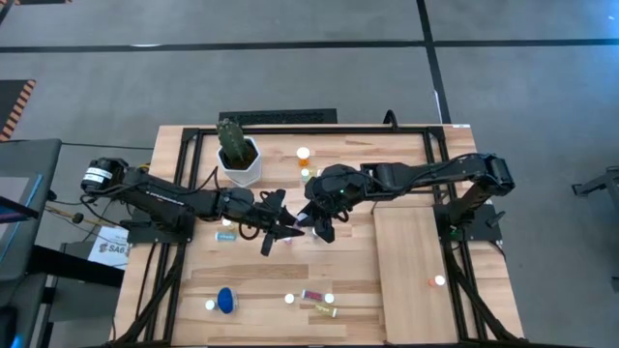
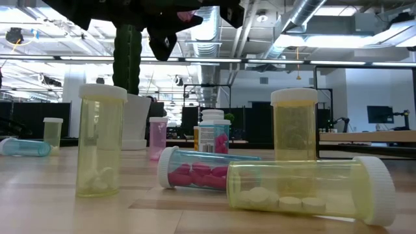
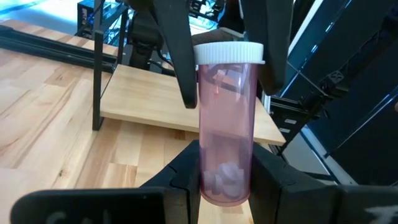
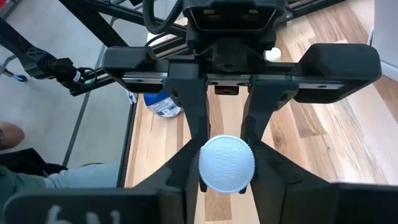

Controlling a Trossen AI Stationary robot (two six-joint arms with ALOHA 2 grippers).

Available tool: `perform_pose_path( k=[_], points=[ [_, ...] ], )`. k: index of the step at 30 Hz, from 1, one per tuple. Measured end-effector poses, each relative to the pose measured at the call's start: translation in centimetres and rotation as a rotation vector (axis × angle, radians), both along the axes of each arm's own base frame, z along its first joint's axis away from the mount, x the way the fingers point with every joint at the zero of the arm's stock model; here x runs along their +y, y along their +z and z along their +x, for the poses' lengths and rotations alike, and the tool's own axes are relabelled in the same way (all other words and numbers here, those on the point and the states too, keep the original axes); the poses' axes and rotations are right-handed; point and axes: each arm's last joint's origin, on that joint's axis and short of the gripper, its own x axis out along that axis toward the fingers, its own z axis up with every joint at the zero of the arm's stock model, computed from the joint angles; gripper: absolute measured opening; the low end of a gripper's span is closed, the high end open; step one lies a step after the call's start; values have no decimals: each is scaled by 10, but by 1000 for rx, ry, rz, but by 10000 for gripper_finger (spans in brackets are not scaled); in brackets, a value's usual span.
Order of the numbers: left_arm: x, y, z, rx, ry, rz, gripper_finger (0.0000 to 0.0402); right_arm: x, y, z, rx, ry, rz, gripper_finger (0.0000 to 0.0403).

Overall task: Pick and place medicine bottles onto shelf by color
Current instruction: Put the top pink pill bottle on the shelf

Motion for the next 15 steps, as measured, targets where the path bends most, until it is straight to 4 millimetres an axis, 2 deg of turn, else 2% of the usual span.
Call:
perform_pose_path(
  k=[7, 12, 15],
  points=[
    [0, 0, 0, -2, 2, 8, 84, 0, -1, 0, 8, -1, 0, 125],
    [1, 0, 0, -12, 14, 24, 127, -5, 1, -9, 65, -12, -2, 124],
    [1, 1, 0, -19, 22, 35, 154, -10, 8, -17, 145, -24, -6, 125]
  ],
)
